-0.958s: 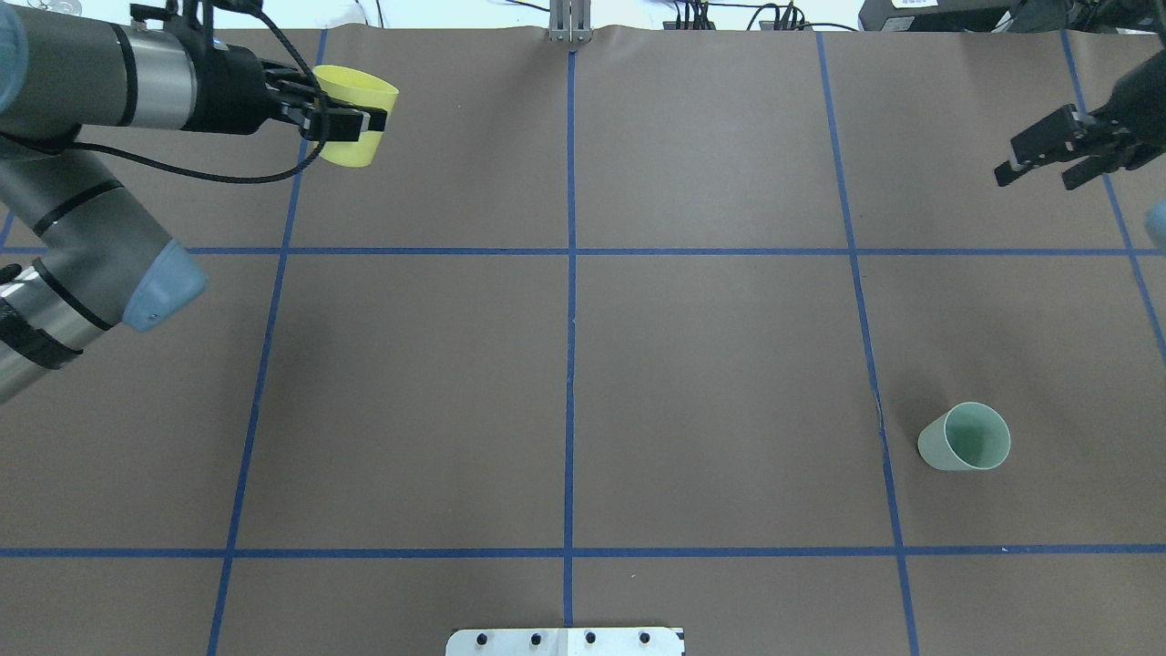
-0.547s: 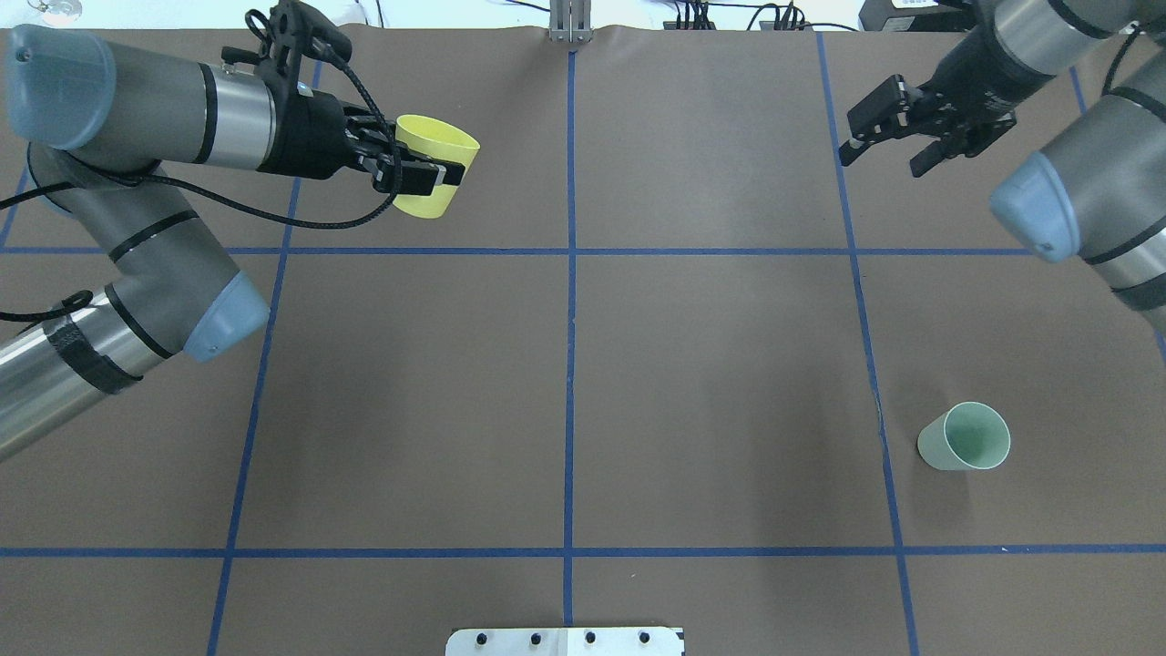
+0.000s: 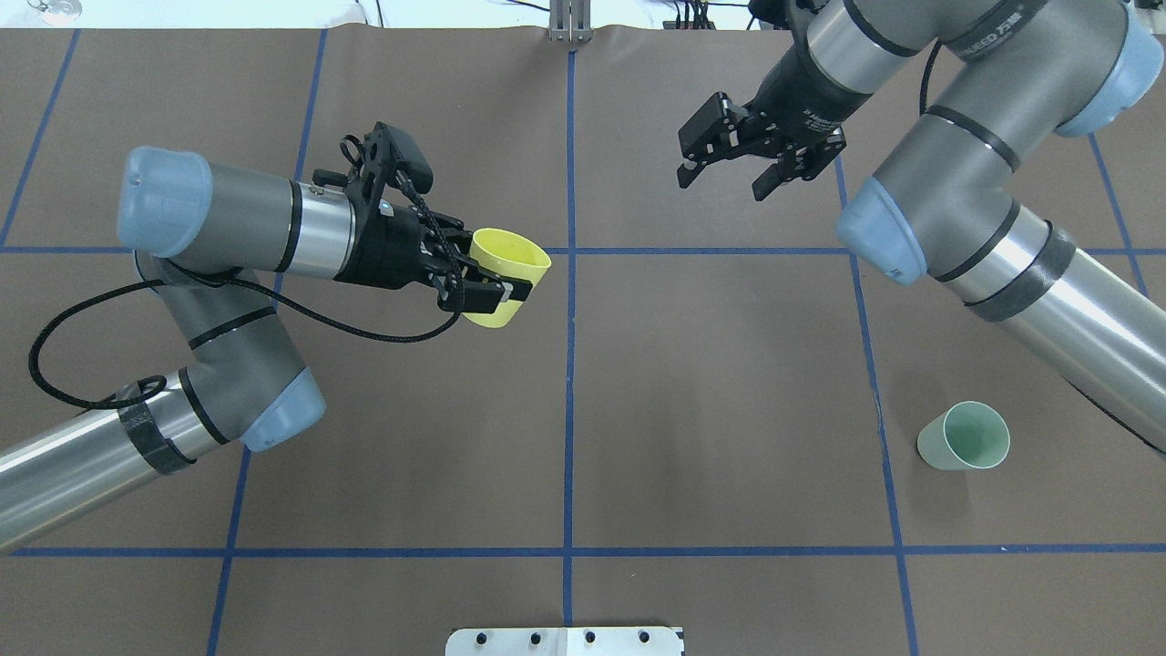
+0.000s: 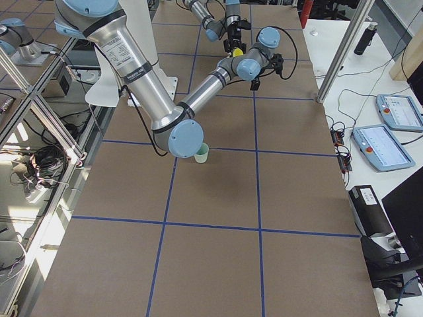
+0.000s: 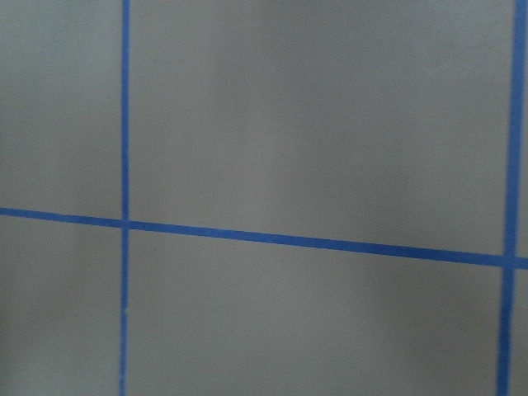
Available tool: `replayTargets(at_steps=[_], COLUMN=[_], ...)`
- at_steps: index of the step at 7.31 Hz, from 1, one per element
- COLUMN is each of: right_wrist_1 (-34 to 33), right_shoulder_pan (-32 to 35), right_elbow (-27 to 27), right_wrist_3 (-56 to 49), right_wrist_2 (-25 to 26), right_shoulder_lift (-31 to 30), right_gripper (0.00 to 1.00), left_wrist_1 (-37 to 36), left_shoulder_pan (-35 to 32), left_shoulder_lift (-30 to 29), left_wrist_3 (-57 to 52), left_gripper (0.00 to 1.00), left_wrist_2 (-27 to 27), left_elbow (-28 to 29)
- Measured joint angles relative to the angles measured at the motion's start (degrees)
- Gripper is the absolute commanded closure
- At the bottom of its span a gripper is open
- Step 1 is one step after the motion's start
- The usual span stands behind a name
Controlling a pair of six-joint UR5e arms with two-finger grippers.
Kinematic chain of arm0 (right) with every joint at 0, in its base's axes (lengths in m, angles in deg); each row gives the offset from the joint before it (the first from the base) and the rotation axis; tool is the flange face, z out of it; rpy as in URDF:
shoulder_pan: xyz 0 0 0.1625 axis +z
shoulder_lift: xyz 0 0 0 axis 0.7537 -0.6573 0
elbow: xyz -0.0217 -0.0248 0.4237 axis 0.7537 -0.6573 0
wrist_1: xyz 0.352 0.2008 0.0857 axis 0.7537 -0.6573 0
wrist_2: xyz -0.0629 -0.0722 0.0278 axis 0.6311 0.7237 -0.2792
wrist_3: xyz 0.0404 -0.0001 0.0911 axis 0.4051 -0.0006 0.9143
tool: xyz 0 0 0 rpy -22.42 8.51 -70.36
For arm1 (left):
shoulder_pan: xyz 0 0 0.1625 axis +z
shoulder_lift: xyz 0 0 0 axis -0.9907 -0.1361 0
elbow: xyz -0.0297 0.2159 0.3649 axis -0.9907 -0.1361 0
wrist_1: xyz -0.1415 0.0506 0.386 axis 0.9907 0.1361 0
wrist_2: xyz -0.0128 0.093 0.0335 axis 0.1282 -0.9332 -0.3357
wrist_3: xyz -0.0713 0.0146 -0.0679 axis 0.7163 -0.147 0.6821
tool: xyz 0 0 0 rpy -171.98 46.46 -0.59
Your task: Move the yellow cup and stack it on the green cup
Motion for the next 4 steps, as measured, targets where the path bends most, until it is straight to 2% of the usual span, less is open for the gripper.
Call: replayTargets(at_steps=[4], right_wrist_1=[8.91], right_shoulder_pan=[-5.31], right_elbow=[-0.26], right_wrist_3=[4.35], right_wrist_2=[-0.24], right_shoulder_lift=[0.87], right_gripper=[0.04], left_wrist_1=[3.78], left_shoulder_pan=[2.73], left_shoulder_lift=[-1.22], left_wrist_3=[0.12], left_gripper=[1.00], left_wrist_2=[-0.36], left_elbow=[0.38])
